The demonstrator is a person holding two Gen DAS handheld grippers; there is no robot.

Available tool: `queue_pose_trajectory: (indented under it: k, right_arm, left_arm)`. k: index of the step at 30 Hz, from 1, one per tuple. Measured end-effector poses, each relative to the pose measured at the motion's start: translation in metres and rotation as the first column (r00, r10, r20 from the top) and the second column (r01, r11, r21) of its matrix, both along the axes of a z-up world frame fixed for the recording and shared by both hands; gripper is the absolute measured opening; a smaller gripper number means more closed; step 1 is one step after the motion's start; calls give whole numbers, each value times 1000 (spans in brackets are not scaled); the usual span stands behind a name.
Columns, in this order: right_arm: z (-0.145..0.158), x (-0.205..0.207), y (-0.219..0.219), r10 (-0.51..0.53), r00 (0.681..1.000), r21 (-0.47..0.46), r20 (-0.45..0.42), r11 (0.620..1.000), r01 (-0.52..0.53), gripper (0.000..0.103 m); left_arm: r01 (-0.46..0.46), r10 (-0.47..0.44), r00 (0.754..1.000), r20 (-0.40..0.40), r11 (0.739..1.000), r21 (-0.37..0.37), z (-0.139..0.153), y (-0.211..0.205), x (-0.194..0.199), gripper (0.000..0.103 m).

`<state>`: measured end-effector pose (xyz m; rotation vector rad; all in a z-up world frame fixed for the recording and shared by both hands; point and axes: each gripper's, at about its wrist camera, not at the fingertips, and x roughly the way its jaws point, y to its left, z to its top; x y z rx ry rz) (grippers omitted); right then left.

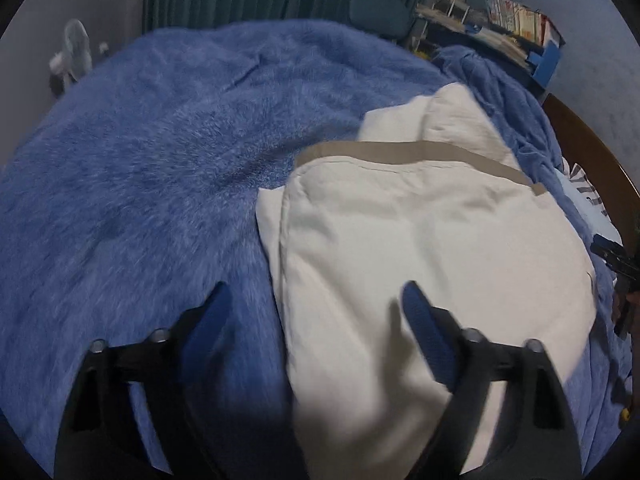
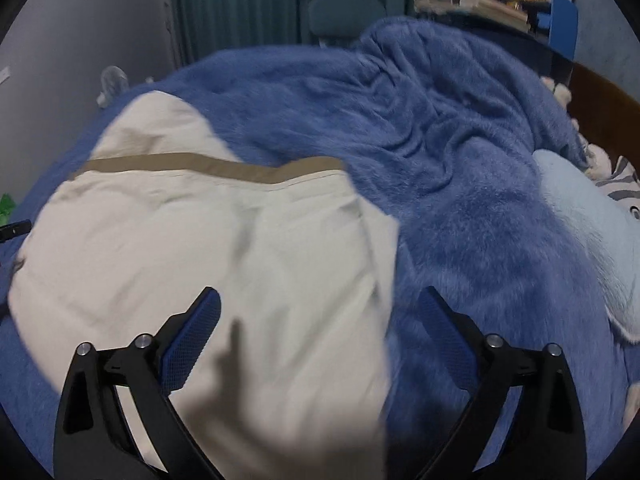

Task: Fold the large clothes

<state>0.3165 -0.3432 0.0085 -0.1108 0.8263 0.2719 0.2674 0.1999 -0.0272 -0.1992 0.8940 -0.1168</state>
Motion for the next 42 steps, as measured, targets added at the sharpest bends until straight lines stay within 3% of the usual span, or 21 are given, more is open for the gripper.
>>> queue_pose_trajectory:
  k: [4,6,11,14,16,18,20,26,30,32,34,36,39,42]
  right_arm:
    - [-20,37,2,13,999,-32,-50,999,-14,86]
    - [-37,50,0,16,996,-13,-83,1000,-17,86]
    - [-55,52,-22,55,990,147,-131,989,-35,86]
    - [-64,49,-40,76,979,269,-187,963,-23,86]
    - [-69,46,-49,98,970,336,-221,942,-19,85]
    - [-70,43,-54,128,965,378,-228,925,-34,78]
    - [-67,41,-54,162,963,414,-217,908,-59,60]
    - [-79,75,-45,165,959,479,-230,877,-36,57]
    - [-75,85,-30,125,970,431,-209,902,-23,54]
    - [-66,73,-24,115,980,355,-161,934,-51,44]
    - [-51,49,-15,126,988,250,-88,963,-101,38]
    - [-39,25,-6,181,983,190,-43,967,-170,37]
    - [-32,14,-15,245,967,274,-69,937,-218,37]
    - [-36,28,-27,290,951,384,-112,895,-228,36]
  left_arm:
    - [28,-29,998,-47,999,-17,-24,5,31,73]
    - [22,-26,998,-57,997,-72,-36,11,38,74]
    - [84,-94,995,-40,977,-195,-58,27,33,74]
    - [122,-134,990,-30,956,-269,-62,37,23,73]
    - [154,-166,986,-14,940,-305,-63,41,17,67]
    - [175,-190,982,-8,918,-356,-66,48,11,66]
    - [175,-188,982,4,905,-389,-70,51,12,66]
    - [175,-172,984,44,899,-401,-74,34,47,66]
    - [143,-141,989,34,905,-401,-74,23,69,69]
    - [147,-143,989,40,911,-386,-72,21,66,69]
    - [161,-150,987,57,914,-373,-70,19,60,62]
    - [173,-160,985,66,907,-384,-67,20,53,56]
    - [215,-202,976,76,884,-414,-66,24,43,48]
    - [252,-240,967,82,873,-417,-64,25,38,47]
